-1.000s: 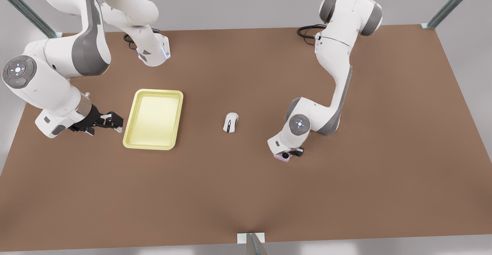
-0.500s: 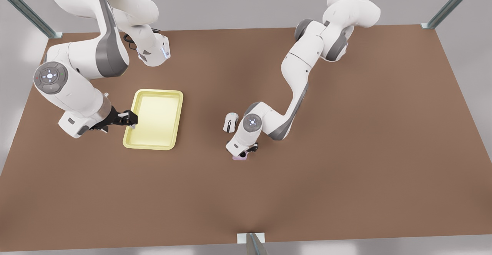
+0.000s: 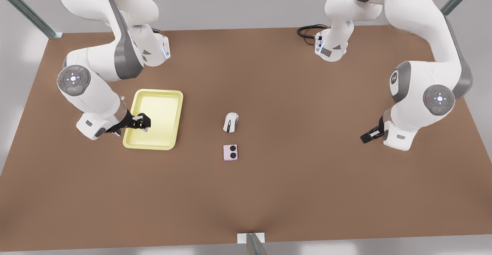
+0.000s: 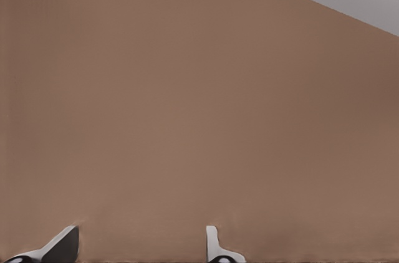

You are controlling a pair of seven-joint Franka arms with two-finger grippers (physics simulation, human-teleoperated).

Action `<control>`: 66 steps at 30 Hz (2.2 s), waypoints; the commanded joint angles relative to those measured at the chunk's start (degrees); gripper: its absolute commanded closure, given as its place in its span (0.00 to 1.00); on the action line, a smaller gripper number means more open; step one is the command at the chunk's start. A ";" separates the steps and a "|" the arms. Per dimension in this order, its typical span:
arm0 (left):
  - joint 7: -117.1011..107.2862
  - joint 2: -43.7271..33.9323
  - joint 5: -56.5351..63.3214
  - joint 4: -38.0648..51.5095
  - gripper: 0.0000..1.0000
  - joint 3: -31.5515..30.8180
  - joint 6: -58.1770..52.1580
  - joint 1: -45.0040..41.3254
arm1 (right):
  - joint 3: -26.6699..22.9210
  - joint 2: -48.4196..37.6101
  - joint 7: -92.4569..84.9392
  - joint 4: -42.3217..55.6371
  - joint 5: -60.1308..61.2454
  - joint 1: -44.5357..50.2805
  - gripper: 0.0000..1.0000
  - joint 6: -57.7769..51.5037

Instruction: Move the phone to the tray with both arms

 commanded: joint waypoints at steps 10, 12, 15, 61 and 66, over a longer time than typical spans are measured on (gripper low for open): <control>34.36 -2.40 -10.90 5.74 0.00 1.50 -17.70 0.35 | 0.36 30.12 28.97 13.57 -0.31 14.96 0.00 17.59; 34.62 -2.31 -10.99 5.66 0.00 1.50 -17.61 0.44 | 2.30 33.72 38.98 16.38 -0.39 17.24 0.00 19.95; 34.97 -1.96 -11.07 5.39 0.00 1.50 -17.52 0.35 | 4.14 38.03 49.02 19.64 -0.48 19.70 0.00 21.80; 34.18 -4.51 -10.72 6.01 0.00 2.29 -18.14 0.35 | 3.00 10.18 2.10 -24.91 -0.13 -5.96 0.24 29.10; 33.92 -4.77 -9.58 6.01 0.00 2.20 -19.72 0.35 | 2.21 -5.91 -2.83 -47.59 0.40 -9.04 0.24 35.25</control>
